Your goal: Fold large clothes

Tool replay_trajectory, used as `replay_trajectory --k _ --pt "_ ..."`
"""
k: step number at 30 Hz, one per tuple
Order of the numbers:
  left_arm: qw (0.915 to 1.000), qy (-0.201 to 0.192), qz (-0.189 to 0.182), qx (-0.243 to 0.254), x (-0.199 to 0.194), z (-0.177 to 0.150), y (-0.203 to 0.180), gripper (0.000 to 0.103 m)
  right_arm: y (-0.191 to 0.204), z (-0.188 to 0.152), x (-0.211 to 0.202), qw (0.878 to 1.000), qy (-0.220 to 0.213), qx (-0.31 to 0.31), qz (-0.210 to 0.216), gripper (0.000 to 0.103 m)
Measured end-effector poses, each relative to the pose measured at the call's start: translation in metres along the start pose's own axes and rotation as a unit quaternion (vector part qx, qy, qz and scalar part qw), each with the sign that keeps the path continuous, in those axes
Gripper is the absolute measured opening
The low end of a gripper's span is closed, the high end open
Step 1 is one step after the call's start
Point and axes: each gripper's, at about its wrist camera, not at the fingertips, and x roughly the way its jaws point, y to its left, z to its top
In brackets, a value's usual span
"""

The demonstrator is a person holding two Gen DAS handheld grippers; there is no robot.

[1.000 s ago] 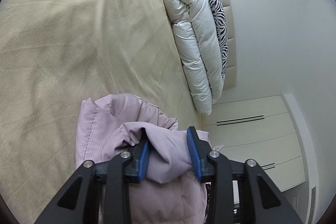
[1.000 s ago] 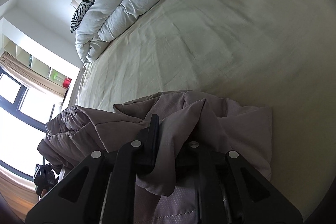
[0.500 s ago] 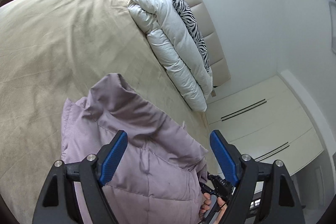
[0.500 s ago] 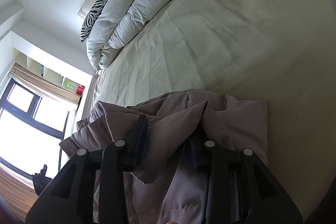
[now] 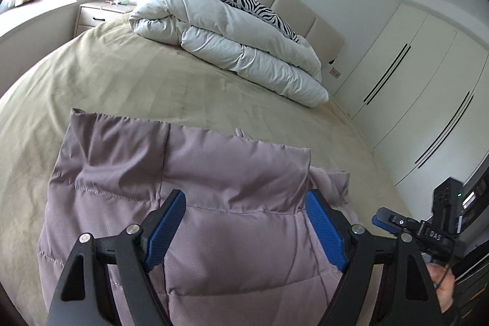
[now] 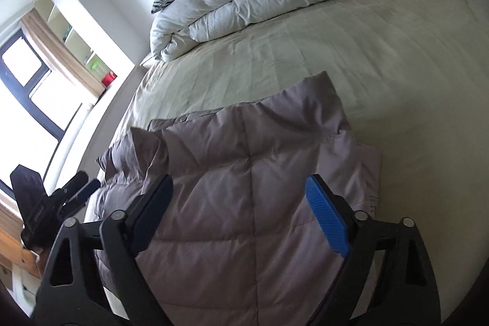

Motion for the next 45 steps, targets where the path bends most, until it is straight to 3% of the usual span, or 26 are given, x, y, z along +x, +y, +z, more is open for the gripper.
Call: replay_trajectory --k 1,2,3,9,13,20,26,45 --pt "0.9998 0.002 0.015 0.015 0.005 -0.001 -0.004 0.082 0.016 -0.004 0.005 1.0 0.008 -0.02 -0.008 0.058" --pt "0.9991 0.006 0.03 0.029 0.011 -0.003 -0.008 0.082 0.031 -0.008 0.012 0.999 0.019 -0.036 -0.009 0.038" --pt "0.9983 0.009 0.042 0.04 0.018 -0.003 -0.01 0.082 0.044 -0.012 0.022 0.998 0.033 -0.051 -0.006 0.031" --pt "0.9875 0.046 0.118 0.094 0.068 0.006 -0.006 0.082 0.09 -0.016 0.082 0.99 0.058 -0.109 -0.065 0.031" --pt "0.9858 0.065 0.128 0.088 0.097 0.012 0.009 0.084 0.076 -0.007 0.126 0.988 0.084 -0.091 -0.089 0.028" --pt "0.9833 0.101 0.132 0.074 0.144 0.019 0.028 0.089 0.056 0.006 0.165 0.987 0.086 -0.095 -0.093 0.028" --pt "0.9836 0.098 0.132 0.073 0.155 0.011 0.034 0.09 0.041 0.006 0.178 0.99 0.077 -0.092 -0.075 0.028" --pt "0.9812 0.094 0.146 0.083 0.154 0.005 0.03 0.091 0.057 0.0 0.19 0.983 0.047 -0.132 -0.117 0.028"
